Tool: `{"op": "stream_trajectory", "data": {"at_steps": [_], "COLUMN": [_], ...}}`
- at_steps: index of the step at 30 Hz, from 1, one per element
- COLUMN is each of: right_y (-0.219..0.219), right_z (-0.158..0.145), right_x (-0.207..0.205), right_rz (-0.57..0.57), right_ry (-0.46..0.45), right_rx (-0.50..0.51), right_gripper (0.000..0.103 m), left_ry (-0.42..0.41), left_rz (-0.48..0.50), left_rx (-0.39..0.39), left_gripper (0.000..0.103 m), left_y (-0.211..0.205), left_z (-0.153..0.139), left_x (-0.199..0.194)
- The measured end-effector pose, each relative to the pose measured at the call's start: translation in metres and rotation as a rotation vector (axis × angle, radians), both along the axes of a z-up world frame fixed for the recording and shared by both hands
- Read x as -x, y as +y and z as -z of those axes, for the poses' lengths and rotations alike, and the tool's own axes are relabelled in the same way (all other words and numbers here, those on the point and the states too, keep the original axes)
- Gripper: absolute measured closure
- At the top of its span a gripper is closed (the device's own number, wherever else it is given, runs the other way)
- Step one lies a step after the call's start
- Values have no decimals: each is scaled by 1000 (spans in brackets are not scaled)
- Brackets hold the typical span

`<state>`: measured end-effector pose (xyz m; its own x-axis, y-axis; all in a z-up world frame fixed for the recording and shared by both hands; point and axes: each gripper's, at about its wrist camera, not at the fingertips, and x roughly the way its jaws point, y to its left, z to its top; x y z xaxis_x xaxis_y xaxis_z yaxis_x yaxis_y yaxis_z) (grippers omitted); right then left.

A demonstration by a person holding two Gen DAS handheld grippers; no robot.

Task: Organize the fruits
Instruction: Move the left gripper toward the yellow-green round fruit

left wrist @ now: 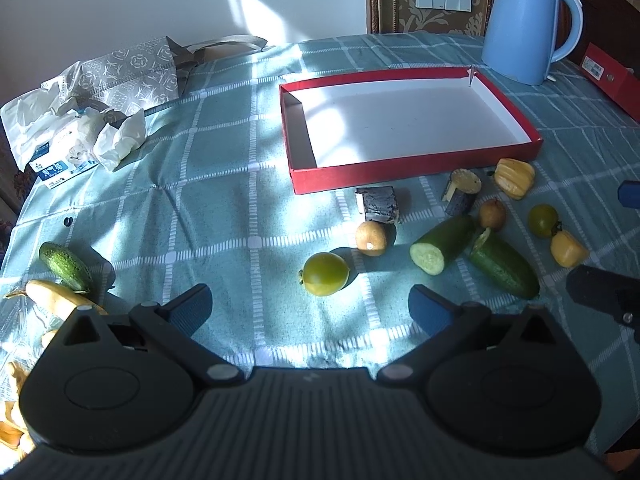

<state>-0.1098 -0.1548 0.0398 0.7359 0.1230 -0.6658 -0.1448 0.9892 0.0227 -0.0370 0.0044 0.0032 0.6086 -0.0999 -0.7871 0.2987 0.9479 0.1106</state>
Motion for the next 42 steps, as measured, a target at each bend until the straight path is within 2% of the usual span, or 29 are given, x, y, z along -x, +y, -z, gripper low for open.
{"op": "stream_trajectory", "data": {"at_steps": [10, 22, 42], "right_y": [5, 0, 24], "right_z": [1, 2, 1], "right_x": [3, 3, -11], "right_rz": [-19, 10, -93], "right_ry": [4, 4, 2], "right_rx": [11, 23, 40], "right_gripper": [0, 0, 0], "left_ry": [-13, -29, -44], "left_rz": [23, 45, 5], "left_rx": [-4, -22, -52], "left_gripper": [0, 0, 0], "left_y": [-3, -7, 15], "left_z": [-3, -4, -4], "left_x": [8, 13, 17]}}
